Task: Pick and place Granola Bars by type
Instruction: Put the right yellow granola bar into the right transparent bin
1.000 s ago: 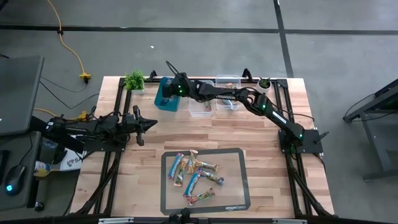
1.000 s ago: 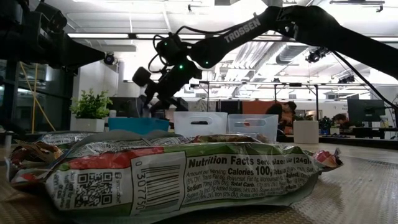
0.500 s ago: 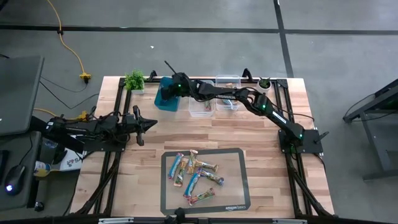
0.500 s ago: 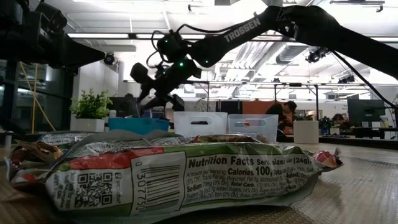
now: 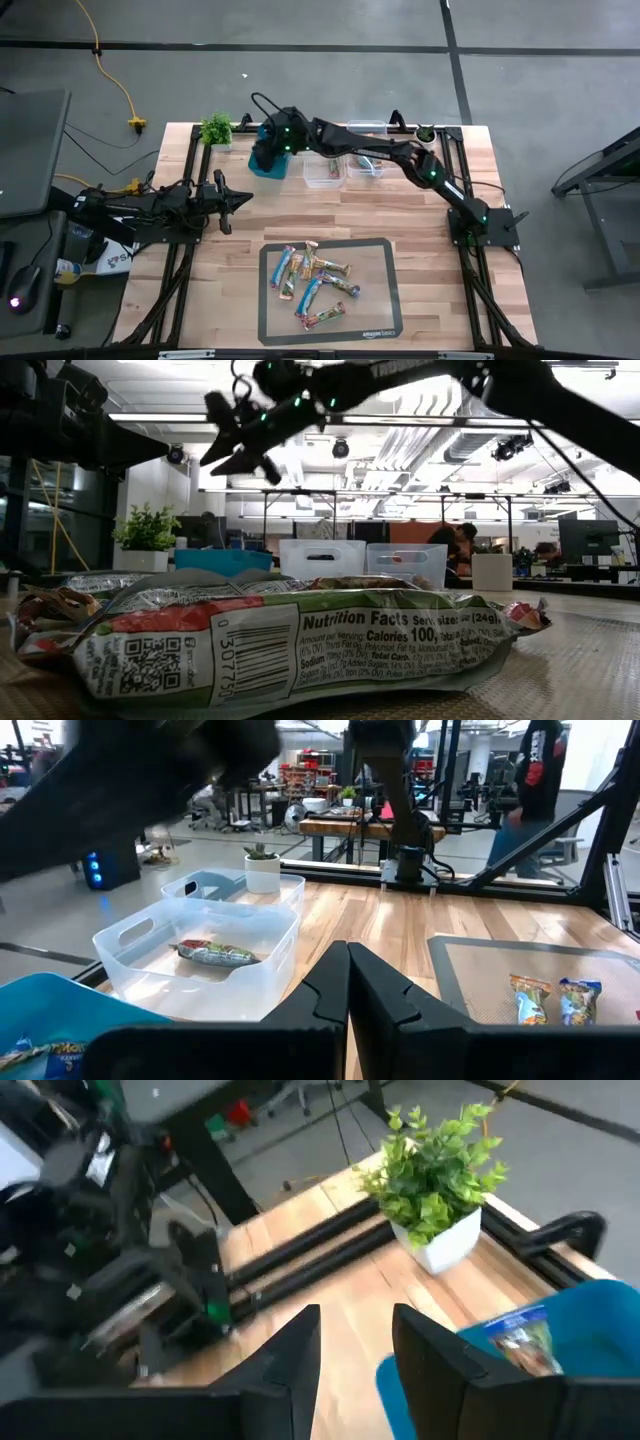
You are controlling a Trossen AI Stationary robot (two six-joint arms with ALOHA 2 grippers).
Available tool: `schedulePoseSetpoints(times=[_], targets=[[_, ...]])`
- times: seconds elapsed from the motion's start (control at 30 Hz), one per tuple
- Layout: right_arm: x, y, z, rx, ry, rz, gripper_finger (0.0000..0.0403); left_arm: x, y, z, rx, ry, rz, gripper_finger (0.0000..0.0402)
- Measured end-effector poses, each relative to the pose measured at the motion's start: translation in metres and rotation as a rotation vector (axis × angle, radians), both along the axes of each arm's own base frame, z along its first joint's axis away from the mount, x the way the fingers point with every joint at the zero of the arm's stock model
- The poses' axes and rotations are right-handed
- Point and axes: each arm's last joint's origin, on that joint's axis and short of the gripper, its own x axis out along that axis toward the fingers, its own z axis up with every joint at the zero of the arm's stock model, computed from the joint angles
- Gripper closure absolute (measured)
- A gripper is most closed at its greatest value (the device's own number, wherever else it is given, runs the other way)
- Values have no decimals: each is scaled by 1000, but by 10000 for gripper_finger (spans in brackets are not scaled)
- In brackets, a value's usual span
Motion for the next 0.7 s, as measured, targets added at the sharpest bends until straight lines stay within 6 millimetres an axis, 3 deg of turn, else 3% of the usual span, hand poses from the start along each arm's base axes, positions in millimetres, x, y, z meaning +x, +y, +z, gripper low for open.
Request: schedulePoseSetpoints(times=[0.3,0.43,0.7], targets=[[-46,37,59,-135,219,95,293,0,0,0,0,0,0,401],[-65,62,80,-144,283,178,293,0,0,0,0,0,0,401],[-92,124,86,-134,499,391,293,0,0,0,0,0,0,401]])
